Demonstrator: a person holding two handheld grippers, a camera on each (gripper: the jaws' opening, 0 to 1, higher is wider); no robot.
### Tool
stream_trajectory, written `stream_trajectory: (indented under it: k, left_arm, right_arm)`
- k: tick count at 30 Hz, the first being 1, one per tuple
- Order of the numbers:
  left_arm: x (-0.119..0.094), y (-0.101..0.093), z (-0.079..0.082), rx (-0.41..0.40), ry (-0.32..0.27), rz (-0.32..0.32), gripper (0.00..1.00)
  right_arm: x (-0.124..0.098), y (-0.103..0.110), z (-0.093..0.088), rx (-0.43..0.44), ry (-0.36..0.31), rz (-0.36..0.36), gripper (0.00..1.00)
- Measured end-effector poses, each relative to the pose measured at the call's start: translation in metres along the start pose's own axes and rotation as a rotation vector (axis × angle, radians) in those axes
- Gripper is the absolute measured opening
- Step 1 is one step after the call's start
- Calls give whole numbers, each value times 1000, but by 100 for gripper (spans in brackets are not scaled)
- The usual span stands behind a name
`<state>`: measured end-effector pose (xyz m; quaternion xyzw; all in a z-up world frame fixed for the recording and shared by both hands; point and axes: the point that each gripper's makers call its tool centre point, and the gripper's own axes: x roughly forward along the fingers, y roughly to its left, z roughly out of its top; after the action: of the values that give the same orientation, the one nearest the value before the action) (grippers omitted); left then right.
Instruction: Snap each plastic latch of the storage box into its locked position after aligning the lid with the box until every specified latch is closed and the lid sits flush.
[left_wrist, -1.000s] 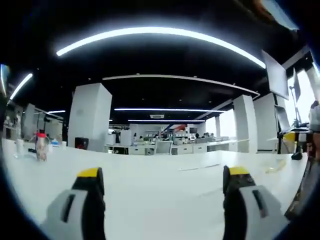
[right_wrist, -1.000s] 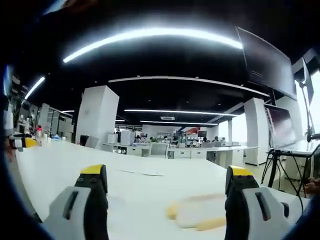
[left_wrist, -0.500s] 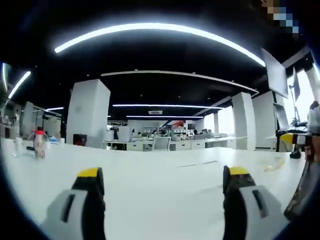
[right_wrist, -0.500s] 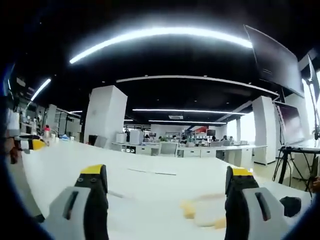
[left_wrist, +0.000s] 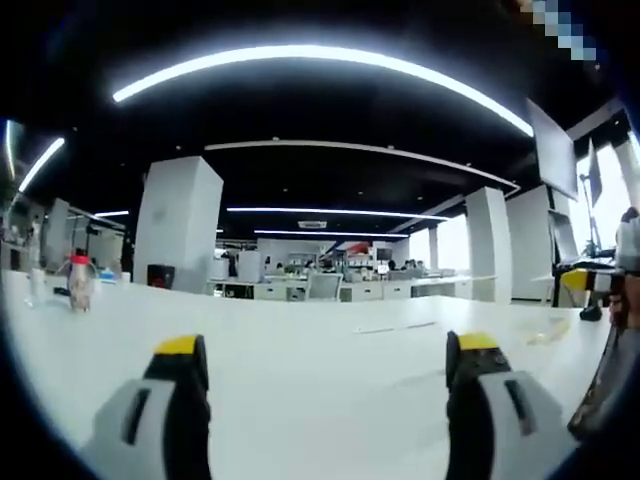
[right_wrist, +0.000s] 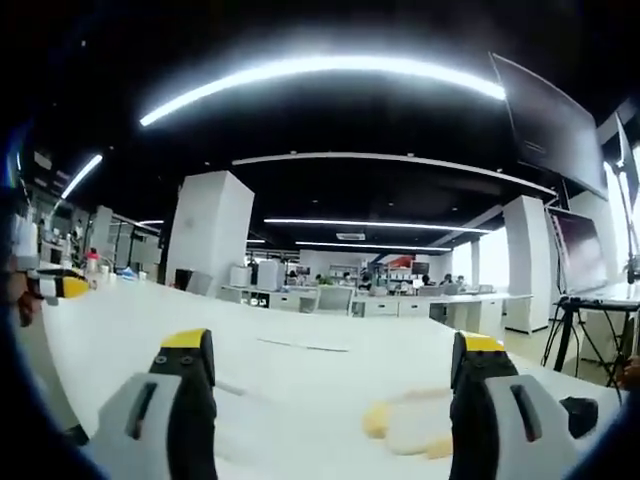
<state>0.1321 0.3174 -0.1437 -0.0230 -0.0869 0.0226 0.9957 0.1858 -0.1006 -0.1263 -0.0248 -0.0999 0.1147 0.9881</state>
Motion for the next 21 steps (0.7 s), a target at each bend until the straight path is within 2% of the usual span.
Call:
stream_trajectory:
  k: [5, 8, 18, 21]
  left_arm:
    - [-1, 6, -4, 8, 11, 31, 100]
    - [-1, 6, -1, -9, -4, 32, 100]
    - [3, -2, -2, -7, 2, 0, 99]
    - [6, -5, -2, -13, 3, -20, 93]
  right_arm:
    - [1, 1, -4, -9, 11, 2, 98]
    - [1, 2, -1, -23, -8, 8, 98]
    - [-1, -6, 0, -37, -15, -7, 97]
    - [0, -7, -1, -39, -10, -8, 97]
